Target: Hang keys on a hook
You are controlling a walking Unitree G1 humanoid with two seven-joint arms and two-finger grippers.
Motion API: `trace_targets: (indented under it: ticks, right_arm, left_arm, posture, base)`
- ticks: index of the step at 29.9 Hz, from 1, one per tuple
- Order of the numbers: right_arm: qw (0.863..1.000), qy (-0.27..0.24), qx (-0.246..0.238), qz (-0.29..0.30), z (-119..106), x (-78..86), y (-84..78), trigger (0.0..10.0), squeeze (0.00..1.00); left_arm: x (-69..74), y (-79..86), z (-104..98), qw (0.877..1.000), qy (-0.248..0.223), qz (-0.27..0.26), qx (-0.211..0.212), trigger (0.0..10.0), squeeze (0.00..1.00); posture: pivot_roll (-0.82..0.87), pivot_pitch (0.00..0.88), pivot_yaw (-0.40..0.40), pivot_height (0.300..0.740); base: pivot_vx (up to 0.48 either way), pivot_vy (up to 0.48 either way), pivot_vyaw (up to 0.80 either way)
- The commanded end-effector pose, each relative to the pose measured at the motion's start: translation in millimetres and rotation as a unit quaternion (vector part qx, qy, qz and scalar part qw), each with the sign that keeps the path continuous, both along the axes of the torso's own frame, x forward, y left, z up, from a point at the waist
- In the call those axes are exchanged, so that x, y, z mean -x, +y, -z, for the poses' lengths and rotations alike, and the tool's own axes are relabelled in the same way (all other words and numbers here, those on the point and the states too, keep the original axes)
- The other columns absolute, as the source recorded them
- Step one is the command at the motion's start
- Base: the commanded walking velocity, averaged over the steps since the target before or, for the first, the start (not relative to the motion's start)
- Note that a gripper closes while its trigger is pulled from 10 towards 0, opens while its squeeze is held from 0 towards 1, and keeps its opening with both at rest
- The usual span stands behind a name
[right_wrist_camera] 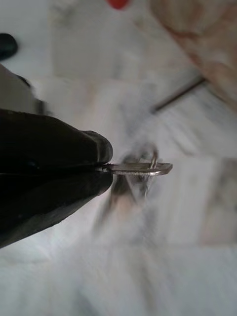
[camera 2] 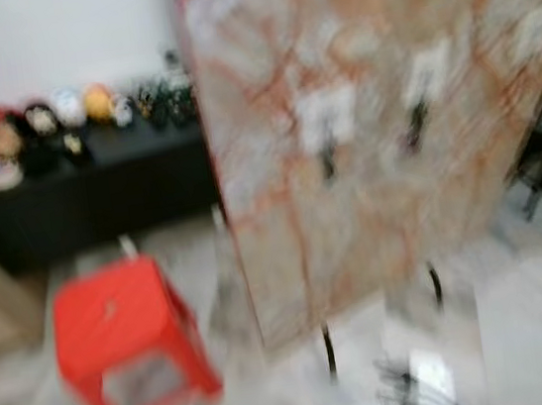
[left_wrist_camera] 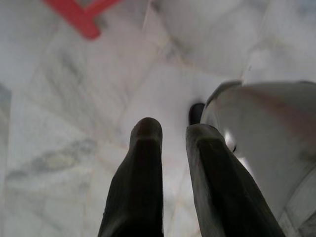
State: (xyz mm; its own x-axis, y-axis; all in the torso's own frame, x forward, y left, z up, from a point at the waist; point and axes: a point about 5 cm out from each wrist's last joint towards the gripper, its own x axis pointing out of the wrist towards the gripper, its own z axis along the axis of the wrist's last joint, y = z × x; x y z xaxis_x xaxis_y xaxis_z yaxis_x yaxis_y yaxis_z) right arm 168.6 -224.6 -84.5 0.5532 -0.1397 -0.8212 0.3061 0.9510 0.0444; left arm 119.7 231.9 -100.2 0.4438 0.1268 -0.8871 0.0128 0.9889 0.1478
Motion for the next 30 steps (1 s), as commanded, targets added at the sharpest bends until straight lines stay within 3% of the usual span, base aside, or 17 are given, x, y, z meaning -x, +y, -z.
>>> trace_targets:
  ticks: [1,13,20,30]
  right_arm:
    - [1.0,-0.019,-0.012,-0.006,-3.6,-13.1,12.2,10.0,0.0]
    - [1.0,-0.023,-0.013,0.009,-3.7,-13.2,12.1,10.0,0.0]
    - [1.0,-0.023,-0.014,0.008,-3.6,-13.3,12.7,10.0,0.0]
    - [1.0,-0.021,-0.015,0.006,-3.4,-13.0,12.9,10.0,0.0]
  left_arm:
    - [7.0,13.6,-1.3,1.0,0.009,-0.007,-0.018,10.0,0.0]
    - [6.6,13.7,-1.4,1.0,0.01,-0.006,-0.017,10.0,0.0]
    - [6.1,15.4,-2.0,1.0,0.007,-0.012,-0.024,10.0,0.0]
    - [5.8,14.2,-1.8,1.0,0.006,-0.005,-0.021,10.0,0.0]
  posture:
    - [0.07,0.0,-0.055,0.73]
    - [0.08,0.0,-0.053,0.73]
    - [0.08,0.0,-0.053,0.73]
    - [0.08,0.0,-0.052,0.73]
  base:
    - [0.371,0.0,0.0]
    - [0.374,0.0,0.0]
    - [0.355,-0.251,0.0]
    - [0.0,0.0,0.0]
